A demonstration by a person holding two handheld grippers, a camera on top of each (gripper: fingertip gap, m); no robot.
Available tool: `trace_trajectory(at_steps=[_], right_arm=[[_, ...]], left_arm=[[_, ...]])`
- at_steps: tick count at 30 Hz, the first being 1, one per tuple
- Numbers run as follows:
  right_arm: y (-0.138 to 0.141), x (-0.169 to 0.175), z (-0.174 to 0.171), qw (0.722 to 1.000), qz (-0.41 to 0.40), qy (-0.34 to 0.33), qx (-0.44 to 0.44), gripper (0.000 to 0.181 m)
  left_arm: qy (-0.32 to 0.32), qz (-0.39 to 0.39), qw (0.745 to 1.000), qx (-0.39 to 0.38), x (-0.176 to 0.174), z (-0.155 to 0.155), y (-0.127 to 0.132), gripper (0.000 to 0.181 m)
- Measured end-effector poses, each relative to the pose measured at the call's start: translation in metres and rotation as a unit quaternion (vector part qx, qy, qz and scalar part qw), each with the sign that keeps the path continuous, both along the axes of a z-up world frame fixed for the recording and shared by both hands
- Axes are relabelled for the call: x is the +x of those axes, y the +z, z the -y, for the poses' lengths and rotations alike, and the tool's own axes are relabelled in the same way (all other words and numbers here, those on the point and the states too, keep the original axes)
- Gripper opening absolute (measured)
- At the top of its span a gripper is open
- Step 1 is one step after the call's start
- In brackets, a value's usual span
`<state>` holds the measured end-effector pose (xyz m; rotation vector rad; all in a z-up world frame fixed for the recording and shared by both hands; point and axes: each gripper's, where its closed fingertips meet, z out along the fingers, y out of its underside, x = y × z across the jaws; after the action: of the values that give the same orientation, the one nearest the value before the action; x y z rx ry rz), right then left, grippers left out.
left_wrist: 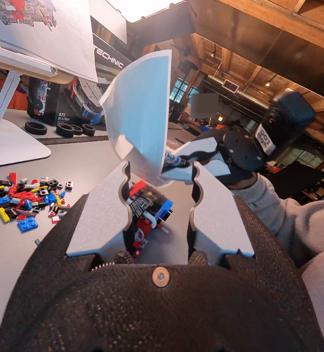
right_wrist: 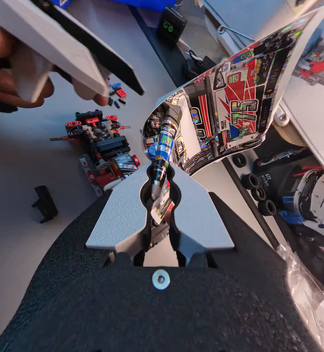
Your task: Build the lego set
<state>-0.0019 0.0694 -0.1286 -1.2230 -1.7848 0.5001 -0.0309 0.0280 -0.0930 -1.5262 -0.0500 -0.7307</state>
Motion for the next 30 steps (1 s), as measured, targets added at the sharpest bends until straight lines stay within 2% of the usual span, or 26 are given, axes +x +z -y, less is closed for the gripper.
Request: trace_trajectory(at_steps=[2, 5, 8, 10, 12, 13, 15, 17, 19, 24, 28, 30], right_arm=[[-0.013, -0.006, 0.019, 0.999, 0.013, 0.010, 0.042, 0.009], [-0.025, -0.010, 0.027, 0.991, 0.024, 0.002, 0.131, 0.011], [-0.025, -0.010, 0.026, 0.976, 0.021, -0.010, 0.217, 0.011], [-0.024, -0.012, 0.028, 0.973, 0.010, -0.009, 0.229, 0.012], [-0.021, -0.012, 0.030, 0.977, -0.003, -0.009, 0.215, 0.025], [-0.020, -0.012, 0.031, 0.982, -0.010, -0.007, 0.189, 0.033], [-0.017, -0.011, 0.036, 0.995, -0.032, 0.003, 0.098, 0.050], [-0.007, -0.007, 0.038, 0.997, -0.070, 0.010, -0.015, 0.063], [0.007, 0.001, 0.033, 0.987, -0.113, 0.010, -0.111, 0.066], [0.025, 0.016, 0.000, 0.928, -0.212, 0.000, -0.307, 0.067], [0.032, 0.015, 0.009, 0.863, -0.234, 0.047, -0.446, 0.068], [0.039, 0.014, 0.018, 0.834, -0.245, 0.074, -0.489, 0.058]], left_arm=[[0.017, -0.012, 1.000, -0.018, -0.001, -0.009, -0.006, 0.066], [0.043, -0.005, 0.997, -0.057, -0.009, -0.015, -0.022, 0.044], [0.050, 0.017, 0.996, -0.071, -0.016, -0.013, -0.032, 0.035], [0.057, 0.024, 0.996, -0.066, -0.022, -0.011, -0.035, 0.029], [0.057, 0.035, 0.996, -0.058, -0.025, -0.009, -0.035, 0.027], [0.054, 0.046, 0.996, -0.045, -0.027, -0.008, -0.033, 0.024], [0.050, 0.073, 0.996, -0.011, -0.033, -0.003, -0.026, 0.003], [0.035, 0.099, 0.994, 0.011, -0.041, 0.002, -0.022, 0.000], [0.029, 0.121, 0.992, 0.034, -0.052, 0.009, -0.017, 0.000], [0.019, 0.166, 0.981, 0.094, -0.064, 0.021, 0.004, 0.000], [-0.015, 0.190, 0.974, 0.120, -0.052, 0.027, 0.013, 0.000], [-0.028, 0.197, 0.973, 0.119, -0.042, 0.027, 0.012, 0.000]])
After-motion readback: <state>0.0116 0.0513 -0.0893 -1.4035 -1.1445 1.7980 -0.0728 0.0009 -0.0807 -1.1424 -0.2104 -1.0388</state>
